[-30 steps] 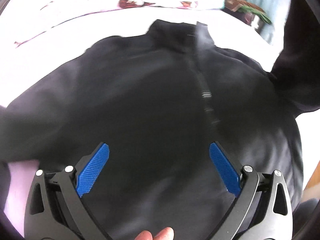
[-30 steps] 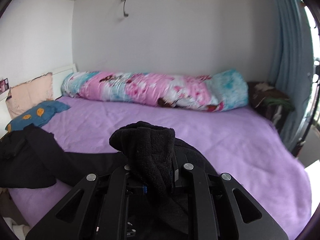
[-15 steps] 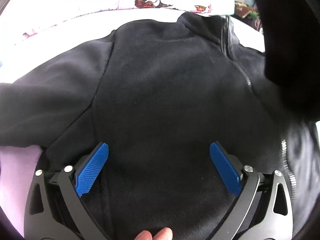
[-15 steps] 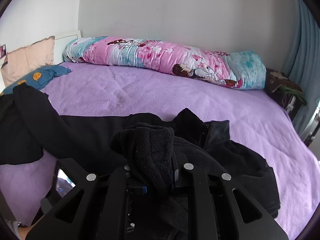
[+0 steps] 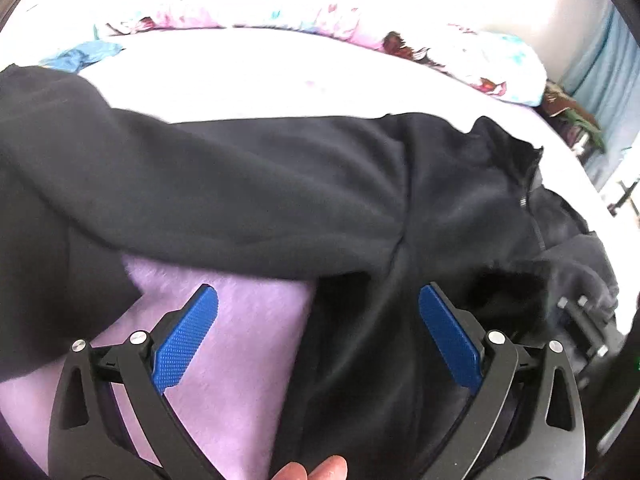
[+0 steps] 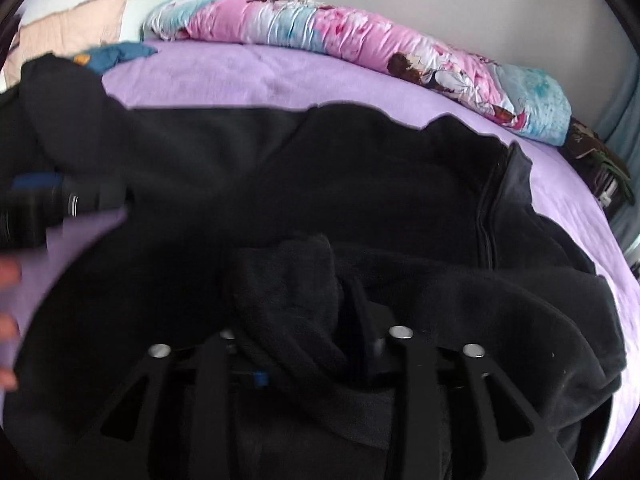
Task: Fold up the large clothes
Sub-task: 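Lay the sleeve on the jacket body and open the right gripper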
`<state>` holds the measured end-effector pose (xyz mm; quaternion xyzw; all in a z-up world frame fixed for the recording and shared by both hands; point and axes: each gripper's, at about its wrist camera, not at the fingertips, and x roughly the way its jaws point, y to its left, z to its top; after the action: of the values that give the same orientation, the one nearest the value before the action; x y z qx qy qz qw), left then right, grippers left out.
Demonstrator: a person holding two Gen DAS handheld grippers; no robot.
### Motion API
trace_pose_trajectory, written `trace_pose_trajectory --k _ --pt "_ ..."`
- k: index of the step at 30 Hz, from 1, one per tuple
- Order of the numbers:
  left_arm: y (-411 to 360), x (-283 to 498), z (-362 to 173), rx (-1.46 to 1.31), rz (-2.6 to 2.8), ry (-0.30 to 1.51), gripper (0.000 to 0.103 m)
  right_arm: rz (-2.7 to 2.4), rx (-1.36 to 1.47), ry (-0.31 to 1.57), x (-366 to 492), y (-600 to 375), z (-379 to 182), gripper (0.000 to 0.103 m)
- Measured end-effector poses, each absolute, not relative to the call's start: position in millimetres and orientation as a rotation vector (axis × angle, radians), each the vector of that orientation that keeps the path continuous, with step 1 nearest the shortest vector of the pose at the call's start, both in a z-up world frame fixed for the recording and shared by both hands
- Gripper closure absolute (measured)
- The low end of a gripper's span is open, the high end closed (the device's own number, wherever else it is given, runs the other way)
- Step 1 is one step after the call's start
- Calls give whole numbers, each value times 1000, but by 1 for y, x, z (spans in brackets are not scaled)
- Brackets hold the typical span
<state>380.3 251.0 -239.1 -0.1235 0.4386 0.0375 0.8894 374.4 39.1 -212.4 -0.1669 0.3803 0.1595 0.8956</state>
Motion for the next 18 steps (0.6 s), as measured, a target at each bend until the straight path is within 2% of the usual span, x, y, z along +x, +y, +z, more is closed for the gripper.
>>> trace_pose_trajectory --k 1,2,6,7,8,18 --pt "248 385 -238 -262 67 907 6 318 -360 757 364 32 -207 40" --pt "243 387 -235 -263 56 900 6 303 -364 741 358 27 -203 27" --pt "220 398 -226 -242 23 889 6 341 -369 766 327 7 -186 18" --pt "220 398 -227 -251 16 892 6 338 -398 753 318 5 -182 14" --pt "218 398 -226 -268 7 897 6 335 -415 736 308 1 -176 5" --pt "208 392 -238 -439 -83 997 6 229 -595 527 256 0 -139 6"
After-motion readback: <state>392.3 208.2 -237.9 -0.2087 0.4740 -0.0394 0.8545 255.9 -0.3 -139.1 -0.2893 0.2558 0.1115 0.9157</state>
